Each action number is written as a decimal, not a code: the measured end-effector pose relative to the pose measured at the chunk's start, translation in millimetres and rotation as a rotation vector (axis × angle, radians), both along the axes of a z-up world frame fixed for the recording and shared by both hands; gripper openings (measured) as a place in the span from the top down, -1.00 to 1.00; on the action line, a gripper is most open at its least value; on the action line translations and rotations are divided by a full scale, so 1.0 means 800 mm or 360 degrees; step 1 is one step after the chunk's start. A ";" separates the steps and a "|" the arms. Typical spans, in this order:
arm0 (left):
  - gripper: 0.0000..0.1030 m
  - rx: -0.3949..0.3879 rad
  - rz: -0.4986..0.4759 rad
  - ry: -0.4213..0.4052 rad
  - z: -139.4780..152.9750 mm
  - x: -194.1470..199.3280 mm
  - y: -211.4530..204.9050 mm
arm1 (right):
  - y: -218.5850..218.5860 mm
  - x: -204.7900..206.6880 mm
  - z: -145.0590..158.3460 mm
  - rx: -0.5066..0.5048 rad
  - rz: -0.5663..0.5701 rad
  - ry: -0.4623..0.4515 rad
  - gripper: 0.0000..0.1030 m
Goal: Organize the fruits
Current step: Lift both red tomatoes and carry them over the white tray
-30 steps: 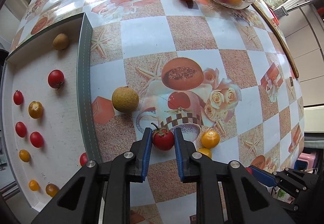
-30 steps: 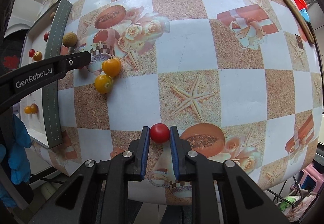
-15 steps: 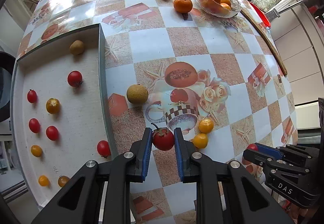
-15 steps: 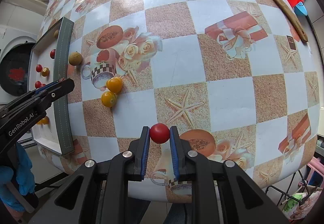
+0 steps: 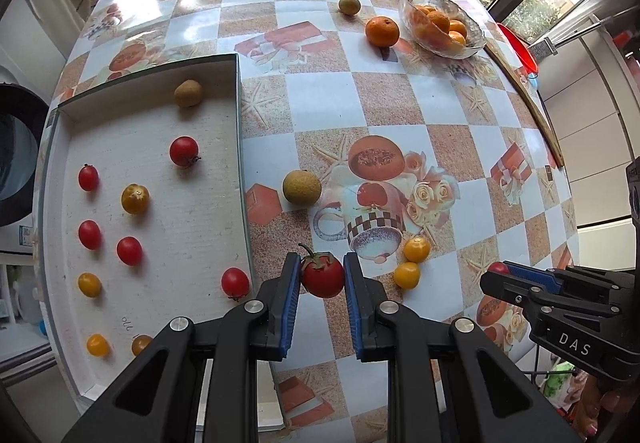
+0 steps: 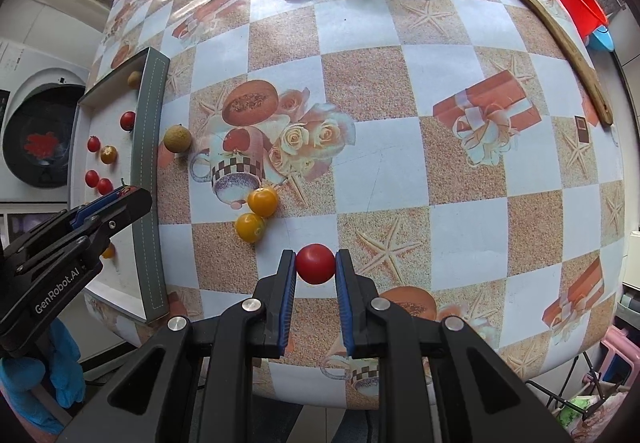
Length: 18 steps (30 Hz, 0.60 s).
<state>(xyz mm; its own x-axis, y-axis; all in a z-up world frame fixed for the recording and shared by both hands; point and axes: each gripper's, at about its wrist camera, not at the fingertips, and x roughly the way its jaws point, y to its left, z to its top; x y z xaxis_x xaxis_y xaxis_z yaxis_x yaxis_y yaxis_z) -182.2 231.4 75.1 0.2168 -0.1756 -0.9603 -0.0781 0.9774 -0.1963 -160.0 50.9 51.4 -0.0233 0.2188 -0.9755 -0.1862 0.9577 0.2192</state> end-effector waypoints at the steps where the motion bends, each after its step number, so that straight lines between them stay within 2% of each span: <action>1: 0.55 -0.0001 0.0010 -0.0004 0.001 -0.001 0.003 | 0.003 0.001 0.002 0.0001 0.0009 -0.0004 0.58; 11: 0.55 -0.0001 0.0142 -0.0037 0.010 -0.024 0.047 | 0.052 0.009 0.015 0.0018 0.0135 -0.0034 0.58; 18: 0.55 0.0043 0.0286 -0.0028 0.007 -0.052 0.095 | 0.105 0.016 0.018 0.0055 0.0256 -0.0046 0.58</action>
